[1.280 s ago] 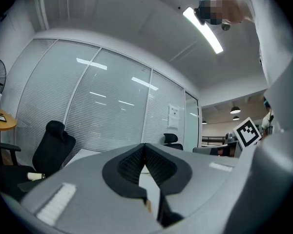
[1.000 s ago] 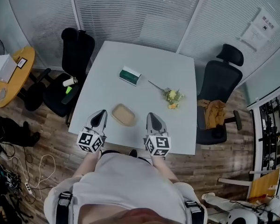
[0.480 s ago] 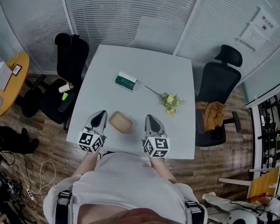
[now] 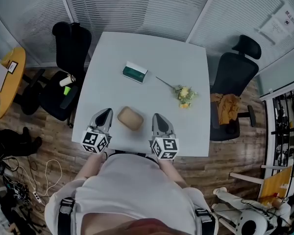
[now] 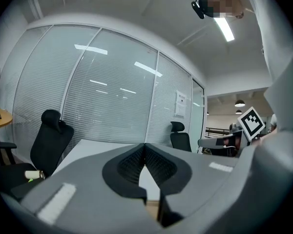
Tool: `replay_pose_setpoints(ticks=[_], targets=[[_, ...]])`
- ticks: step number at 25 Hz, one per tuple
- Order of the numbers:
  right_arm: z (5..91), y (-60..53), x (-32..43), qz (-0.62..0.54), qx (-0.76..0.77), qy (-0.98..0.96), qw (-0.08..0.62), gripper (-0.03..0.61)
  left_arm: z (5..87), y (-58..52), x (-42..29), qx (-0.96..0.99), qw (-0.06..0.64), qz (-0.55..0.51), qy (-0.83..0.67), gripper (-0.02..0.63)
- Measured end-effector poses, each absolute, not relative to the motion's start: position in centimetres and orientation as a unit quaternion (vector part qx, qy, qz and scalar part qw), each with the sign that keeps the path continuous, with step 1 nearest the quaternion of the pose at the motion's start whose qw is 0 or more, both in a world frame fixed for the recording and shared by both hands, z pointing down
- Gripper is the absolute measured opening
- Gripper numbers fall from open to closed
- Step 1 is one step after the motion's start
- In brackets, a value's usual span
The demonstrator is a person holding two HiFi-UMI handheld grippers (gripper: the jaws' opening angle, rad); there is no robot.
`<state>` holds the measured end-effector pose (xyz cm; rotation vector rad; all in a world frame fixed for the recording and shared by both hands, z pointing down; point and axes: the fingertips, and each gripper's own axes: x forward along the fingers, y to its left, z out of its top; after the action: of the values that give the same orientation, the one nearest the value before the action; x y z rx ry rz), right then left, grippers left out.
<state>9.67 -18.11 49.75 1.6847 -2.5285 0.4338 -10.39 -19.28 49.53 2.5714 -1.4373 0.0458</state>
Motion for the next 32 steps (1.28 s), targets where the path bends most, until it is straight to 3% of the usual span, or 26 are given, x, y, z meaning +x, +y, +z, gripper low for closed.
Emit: replay_pose_setpoints(ticks=[14,32], targets=[[55.4,-16.8,8.1,0.194,0.561,-0.802,0.074,0.009,56.0,-18.3,-10.7,0.874,0.152,0.064,-0.457,0.011],[55.9,-16.1,7.7,0.201,0.564,-0.797,0.076,0.009,62.4,-17.5,-10.3,0.869,0.193,0.135,-0.435,0.011]])
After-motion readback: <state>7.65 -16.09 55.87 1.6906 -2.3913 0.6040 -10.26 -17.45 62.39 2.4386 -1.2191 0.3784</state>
